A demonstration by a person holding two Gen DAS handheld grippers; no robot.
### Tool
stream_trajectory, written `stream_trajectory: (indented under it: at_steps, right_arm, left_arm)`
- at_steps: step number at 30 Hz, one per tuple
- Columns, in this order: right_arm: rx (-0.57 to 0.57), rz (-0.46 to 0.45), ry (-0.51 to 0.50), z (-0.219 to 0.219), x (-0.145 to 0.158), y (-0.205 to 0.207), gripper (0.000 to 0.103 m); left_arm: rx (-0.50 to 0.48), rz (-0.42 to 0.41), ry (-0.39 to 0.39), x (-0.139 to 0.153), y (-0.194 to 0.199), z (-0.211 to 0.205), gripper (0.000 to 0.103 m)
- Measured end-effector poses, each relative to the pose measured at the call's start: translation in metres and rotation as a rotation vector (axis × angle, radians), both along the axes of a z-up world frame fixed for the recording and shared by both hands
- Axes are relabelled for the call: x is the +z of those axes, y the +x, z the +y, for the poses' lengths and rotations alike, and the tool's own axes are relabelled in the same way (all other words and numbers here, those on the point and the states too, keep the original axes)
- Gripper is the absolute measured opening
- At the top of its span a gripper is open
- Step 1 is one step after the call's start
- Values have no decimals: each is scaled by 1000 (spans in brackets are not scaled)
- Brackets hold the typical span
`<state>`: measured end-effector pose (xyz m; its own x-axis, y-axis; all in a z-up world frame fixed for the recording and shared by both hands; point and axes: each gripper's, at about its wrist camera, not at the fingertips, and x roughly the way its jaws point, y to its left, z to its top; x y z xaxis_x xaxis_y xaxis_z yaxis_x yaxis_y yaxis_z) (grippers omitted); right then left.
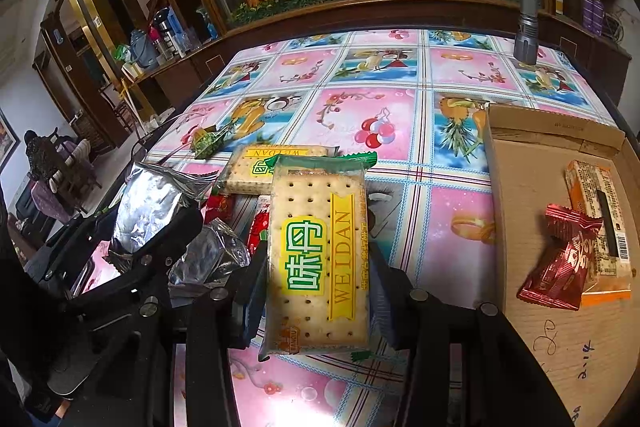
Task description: Organize snacks
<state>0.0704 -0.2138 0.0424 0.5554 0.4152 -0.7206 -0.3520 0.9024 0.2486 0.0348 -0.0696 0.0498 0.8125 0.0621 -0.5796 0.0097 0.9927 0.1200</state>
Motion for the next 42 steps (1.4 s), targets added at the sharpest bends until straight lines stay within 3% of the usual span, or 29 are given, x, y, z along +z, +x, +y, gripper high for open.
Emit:
stream_trajectory:
  at_steps: [12, 42]
  right_arm:
    - [-2, -2, 5, -1, 1, -1, 50]
    - [-18, 6, 63, -14, 7, 3, 50]
  left_arm:
    - [0, -15, 40, -1, -3, -5, 55]
    - [8, -4, 11, 0, 2, 0, 55]
